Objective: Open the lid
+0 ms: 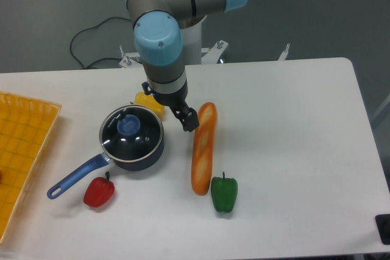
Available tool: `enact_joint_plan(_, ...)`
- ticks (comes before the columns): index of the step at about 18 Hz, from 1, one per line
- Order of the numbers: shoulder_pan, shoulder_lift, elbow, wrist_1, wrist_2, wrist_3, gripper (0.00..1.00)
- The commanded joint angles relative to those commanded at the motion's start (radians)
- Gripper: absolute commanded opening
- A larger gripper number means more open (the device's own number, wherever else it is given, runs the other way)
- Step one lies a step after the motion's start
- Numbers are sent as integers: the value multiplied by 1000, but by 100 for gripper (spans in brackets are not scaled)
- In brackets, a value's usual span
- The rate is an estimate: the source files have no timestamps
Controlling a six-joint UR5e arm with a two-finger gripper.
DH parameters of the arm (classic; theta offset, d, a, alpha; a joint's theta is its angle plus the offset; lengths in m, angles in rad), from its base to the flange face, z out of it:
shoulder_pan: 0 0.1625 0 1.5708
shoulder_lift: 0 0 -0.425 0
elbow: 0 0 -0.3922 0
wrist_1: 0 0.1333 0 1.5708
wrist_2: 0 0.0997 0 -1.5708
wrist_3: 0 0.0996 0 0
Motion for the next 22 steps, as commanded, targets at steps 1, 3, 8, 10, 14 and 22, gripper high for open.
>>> enact_joint_plan(1, 0, 0, 0, 0, 0, 0, 100)
enact_joint_plan(3, 0, 0, 2, 2, 0, 2, 100)
enact_joint_plan(8, 0, 9, 2, 12, 0, -5, 100)
enact_joint_plan(10, 0, 9, 0, 11, 0, -5, 100)
enact_joint_plan(14, -8, -2, -2, 11, -2, -14, 100)
enact_joint_plan(22, -41, -44, -5, 34, -8, -78, 100)
